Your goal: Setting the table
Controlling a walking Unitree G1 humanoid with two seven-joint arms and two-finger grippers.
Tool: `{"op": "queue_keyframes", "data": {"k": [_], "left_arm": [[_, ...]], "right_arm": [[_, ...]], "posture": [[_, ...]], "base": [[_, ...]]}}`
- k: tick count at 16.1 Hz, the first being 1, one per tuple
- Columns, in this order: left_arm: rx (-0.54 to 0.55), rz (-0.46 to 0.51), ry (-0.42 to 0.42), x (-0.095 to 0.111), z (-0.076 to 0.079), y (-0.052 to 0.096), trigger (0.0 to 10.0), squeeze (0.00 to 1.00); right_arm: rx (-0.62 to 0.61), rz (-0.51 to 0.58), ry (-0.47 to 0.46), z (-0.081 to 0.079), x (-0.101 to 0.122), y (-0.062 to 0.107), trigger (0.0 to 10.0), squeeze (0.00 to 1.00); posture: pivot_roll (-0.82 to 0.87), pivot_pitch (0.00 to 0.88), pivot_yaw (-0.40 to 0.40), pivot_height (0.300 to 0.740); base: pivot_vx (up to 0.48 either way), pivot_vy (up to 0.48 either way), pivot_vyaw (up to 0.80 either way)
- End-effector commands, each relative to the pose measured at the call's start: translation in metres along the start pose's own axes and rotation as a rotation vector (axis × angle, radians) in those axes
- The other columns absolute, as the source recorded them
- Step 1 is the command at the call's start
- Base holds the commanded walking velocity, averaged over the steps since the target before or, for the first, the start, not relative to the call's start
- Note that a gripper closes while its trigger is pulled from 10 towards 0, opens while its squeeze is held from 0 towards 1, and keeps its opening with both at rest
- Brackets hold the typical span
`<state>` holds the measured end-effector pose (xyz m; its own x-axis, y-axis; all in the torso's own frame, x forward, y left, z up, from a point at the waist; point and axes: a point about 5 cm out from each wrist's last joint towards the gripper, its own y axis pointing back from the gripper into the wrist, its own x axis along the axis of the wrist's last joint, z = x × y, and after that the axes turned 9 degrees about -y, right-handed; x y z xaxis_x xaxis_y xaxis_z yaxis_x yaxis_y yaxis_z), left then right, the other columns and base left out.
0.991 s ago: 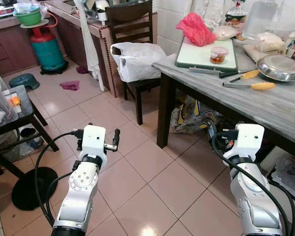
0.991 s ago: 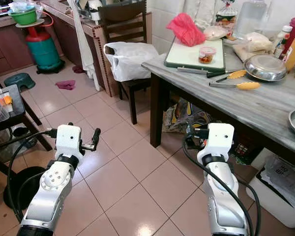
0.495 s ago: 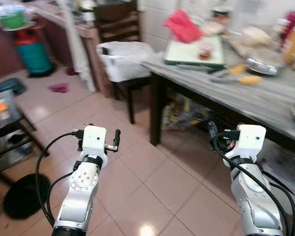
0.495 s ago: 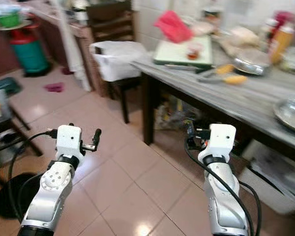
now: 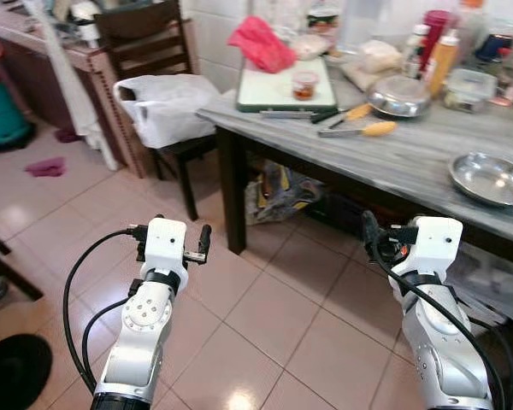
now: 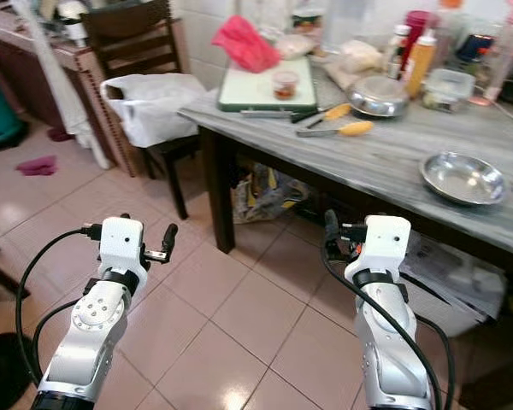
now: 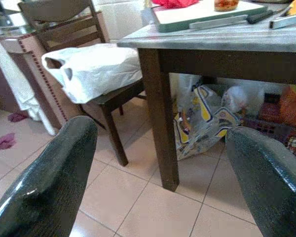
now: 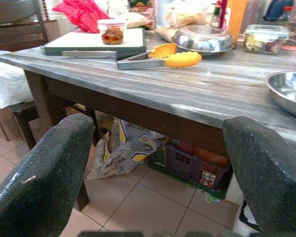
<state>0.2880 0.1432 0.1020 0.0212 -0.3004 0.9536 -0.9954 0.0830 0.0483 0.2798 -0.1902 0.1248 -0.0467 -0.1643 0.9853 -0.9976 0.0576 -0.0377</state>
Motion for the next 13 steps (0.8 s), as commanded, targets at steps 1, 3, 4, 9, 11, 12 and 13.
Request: {"op": "queue_keyframes", "data": {"k": [1, 3, 4, 9, 11, 12, 13], "left_arm": [[-0.002, 0.007, -0.009, 0.0016, -0.0008, -0.0006, 10.0, 0.00], [-0.001, 0.007, -0.010, 0.0015, -0.0011, -0.0006, 10.0, 0.00], [0.000, 0.007, -0.011, 0.0015, -0.0012, -0.0006, 10.0, 0.00], [0.002, 0.005, -0.017, 0.0011, -0.0021, -0.0001, 10.0, 0.00], [0.000, 0.005, -0.020, 0.0009, -0.0020, -0.0007, 10.0, 0.00], [-0.002, 0.005, -0.021, 0.0010, -0.0017, -0.0013, 10.0, 0.00], [-0.003, 0.006, -0.020, 0.0012, -0.0016, -0.0016, 10.0, 0.00]], "right_arm": [[0.002, 0.010, 0.008, -0.0004, 0.0043, 0.0005, 10.0, 0.00], [0.002, 0.009, 0.005, -0.0001, 0.0045, 0.0008, 10.0, 0.00], [0.002, 0.009, 0.004, -0.0001, 0.0045, 0.0008, 10.0, 0.00], [0.001, 0.005, 0.000, 0.0002, 0.0038, 0.0017, 10.0, 0.00], [-0.001, 0.003, -0.001, 0.0002, 0.0033, 0.0015, 10.0, 0.00], [0.000, 0.003, -0.001, 0.0000, 0.0032, 0.0014, 10.0, 0.00], [0.000, 0.003, -0.002, -0.0002, 0.0031, 0.0012, 10.0, 0.00]], "posture": [[-0.07, 0.000, 0.023, 0.740], [-0.07, 0.000, 0.023, 0.740], [-0.07, 0.000, 0.023, 0.740], [-0.07, 0.000, 0.026, 0.740], [-0.07, 0.000, 0.028, 0.740], [-0.07, 0.000, 0.028, 0.740], [-0.07, 0.000, 0.028, 0.740]], "base": [[0.000, 0.000, -0.80], [0.000, 0.000, -0.80], [0.000, 0.000, -0.80], [0.000, 0.000, -0.80], [0.000, 0.000, -0.80], [0.000, 0.000, -0.80], [0.000, 0.000, -0.80]]}}
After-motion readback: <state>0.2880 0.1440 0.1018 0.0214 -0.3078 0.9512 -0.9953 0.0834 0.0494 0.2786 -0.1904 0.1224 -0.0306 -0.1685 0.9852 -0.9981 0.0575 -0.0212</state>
